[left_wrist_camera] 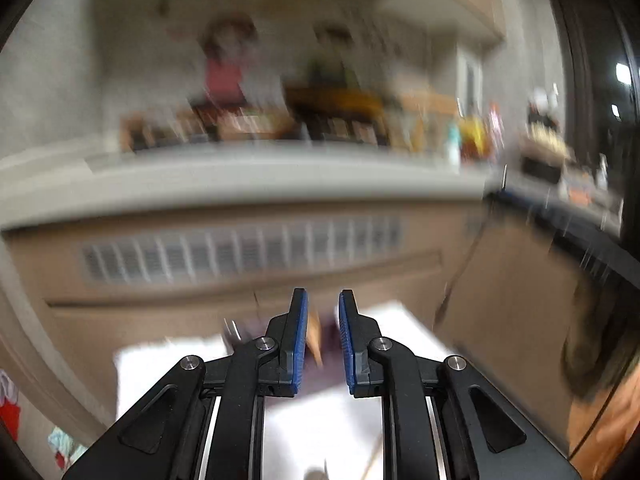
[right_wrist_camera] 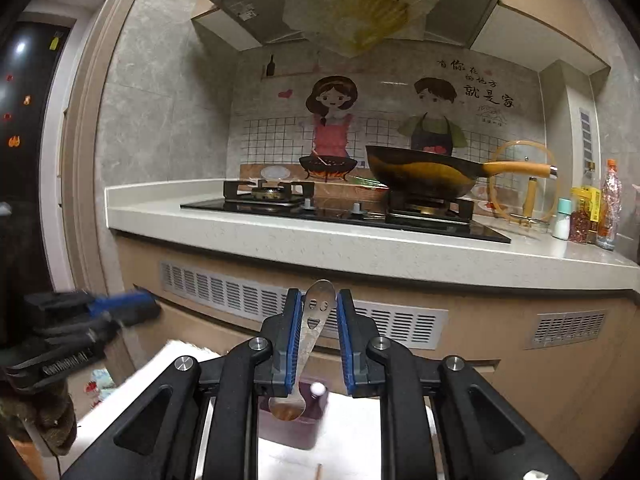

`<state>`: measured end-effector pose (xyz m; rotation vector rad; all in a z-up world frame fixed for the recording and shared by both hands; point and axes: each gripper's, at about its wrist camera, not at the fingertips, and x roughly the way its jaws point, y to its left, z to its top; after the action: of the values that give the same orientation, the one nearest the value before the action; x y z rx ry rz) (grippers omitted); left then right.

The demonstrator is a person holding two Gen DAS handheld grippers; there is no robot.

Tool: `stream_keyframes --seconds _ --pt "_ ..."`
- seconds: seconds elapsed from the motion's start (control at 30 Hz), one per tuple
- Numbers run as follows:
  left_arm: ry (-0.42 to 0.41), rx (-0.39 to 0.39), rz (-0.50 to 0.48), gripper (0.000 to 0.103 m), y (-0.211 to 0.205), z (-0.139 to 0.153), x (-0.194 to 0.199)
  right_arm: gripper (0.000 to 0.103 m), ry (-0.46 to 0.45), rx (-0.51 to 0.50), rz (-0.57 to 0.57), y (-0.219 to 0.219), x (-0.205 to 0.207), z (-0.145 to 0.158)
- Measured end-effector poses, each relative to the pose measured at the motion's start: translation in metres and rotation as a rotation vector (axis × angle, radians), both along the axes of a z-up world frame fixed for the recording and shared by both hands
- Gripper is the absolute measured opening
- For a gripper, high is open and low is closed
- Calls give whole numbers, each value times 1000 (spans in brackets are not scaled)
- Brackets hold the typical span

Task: Organize utensils
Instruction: 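Lift both held spoons and carry them above the purple caddy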

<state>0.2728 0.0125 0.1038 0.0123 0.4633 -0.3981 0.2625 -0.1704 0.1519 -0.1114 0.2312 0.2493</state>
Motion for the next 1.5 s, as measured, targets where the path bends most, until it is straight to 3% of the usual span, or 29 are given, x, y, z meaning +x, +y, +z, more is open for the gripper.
stream_keyframes --seconds 0.2,0.37,0.47,0.6,0.77,0.87,1.0,1.13,1.27,1.37,1.5 --pt "354 139 -65 23 -16 -121 14 16 145 -11 62 -6 -5 -47" --pt "527 279 -65 32 -37 -189 10 16 232 -47 93 -3 -8 -85" --pt "570 314 -44 34 -39 -206 16 16 263 -70 100 0 -10 -98" --pt "592 287 -29 34 -35 -205 24 16 275 -79 107 -1 -12 -106" --pt "557 294 0 33 -37 -205 20 16 292 -68 115 -5 -14 -109" --pt "404 273 36 33 -38 -176 4 16 293 -65 113 -9 -19 -109" --pt "136 151 82 33 -30 -93 -18 16 246 -69 90 -15 -25 -91" --pt "-172 75 150 33 -22 2 -30 16 95 -53 49 -16 -26 -40" --pt "-438 -1 218 33 -11 69 -30 17 -51 -34 17 -8 -13 21" --pt "-543 -50 247 33 -7 88 -17 17 -107 -33 -9 1 6 44" --pt "-589 -88 282 33 -2 72 26 17 -81 -14 0 12 43 42"
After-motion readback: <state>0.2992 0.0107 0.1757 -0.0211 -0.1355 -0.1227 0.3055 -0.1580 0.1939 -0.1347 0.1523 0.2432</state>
